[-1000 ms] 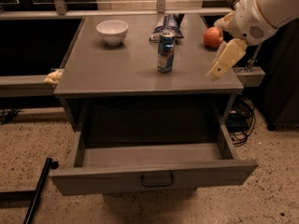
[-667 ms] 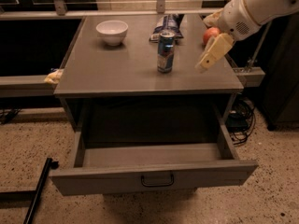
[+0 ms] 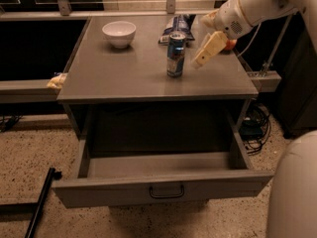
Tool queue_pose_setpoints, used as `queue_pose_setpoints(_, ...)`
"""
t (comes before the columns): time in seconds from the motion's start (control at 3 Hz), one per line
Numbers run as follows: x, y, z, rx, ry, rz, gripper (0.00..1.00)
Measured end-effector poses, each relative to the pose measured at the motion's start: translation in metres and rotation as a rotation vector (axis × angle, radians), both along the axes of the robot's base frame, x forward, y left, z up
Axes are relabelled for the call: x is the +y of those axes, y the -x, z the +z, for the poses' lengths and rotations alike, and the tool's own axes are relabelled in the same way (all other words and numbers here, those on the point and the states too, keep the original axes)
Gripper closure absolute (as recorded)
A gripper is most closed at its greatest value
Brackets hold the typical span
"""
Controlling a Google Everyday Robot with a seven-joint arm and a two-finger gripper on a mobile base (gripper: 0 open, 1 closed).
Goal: Place redbull can into top drawer
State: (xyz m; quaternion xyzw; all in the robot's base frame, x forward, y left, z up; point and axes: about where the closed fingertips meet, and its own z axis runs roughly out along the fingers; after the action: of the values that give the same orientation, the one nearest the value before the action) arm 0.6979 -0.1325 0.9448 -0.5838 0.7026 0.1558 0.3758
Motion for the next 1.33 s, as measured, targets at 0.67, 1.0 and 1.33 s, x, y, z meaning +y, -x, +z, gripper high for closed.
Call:
queue_pose_setpoints(0.67, 0.036, -0.033, -0.018, 0.033, -0.067, 0.048, 0.00)
queue_pose_setpoints(1.0, 0.050, -0.042, -0.027, 0.053, -0.088, 0.065, 0.00)
queue_pose_setpoints(1.33, 0.060, -0.046, -0.034, 0.073, -0.100, 0.077, 0.19)
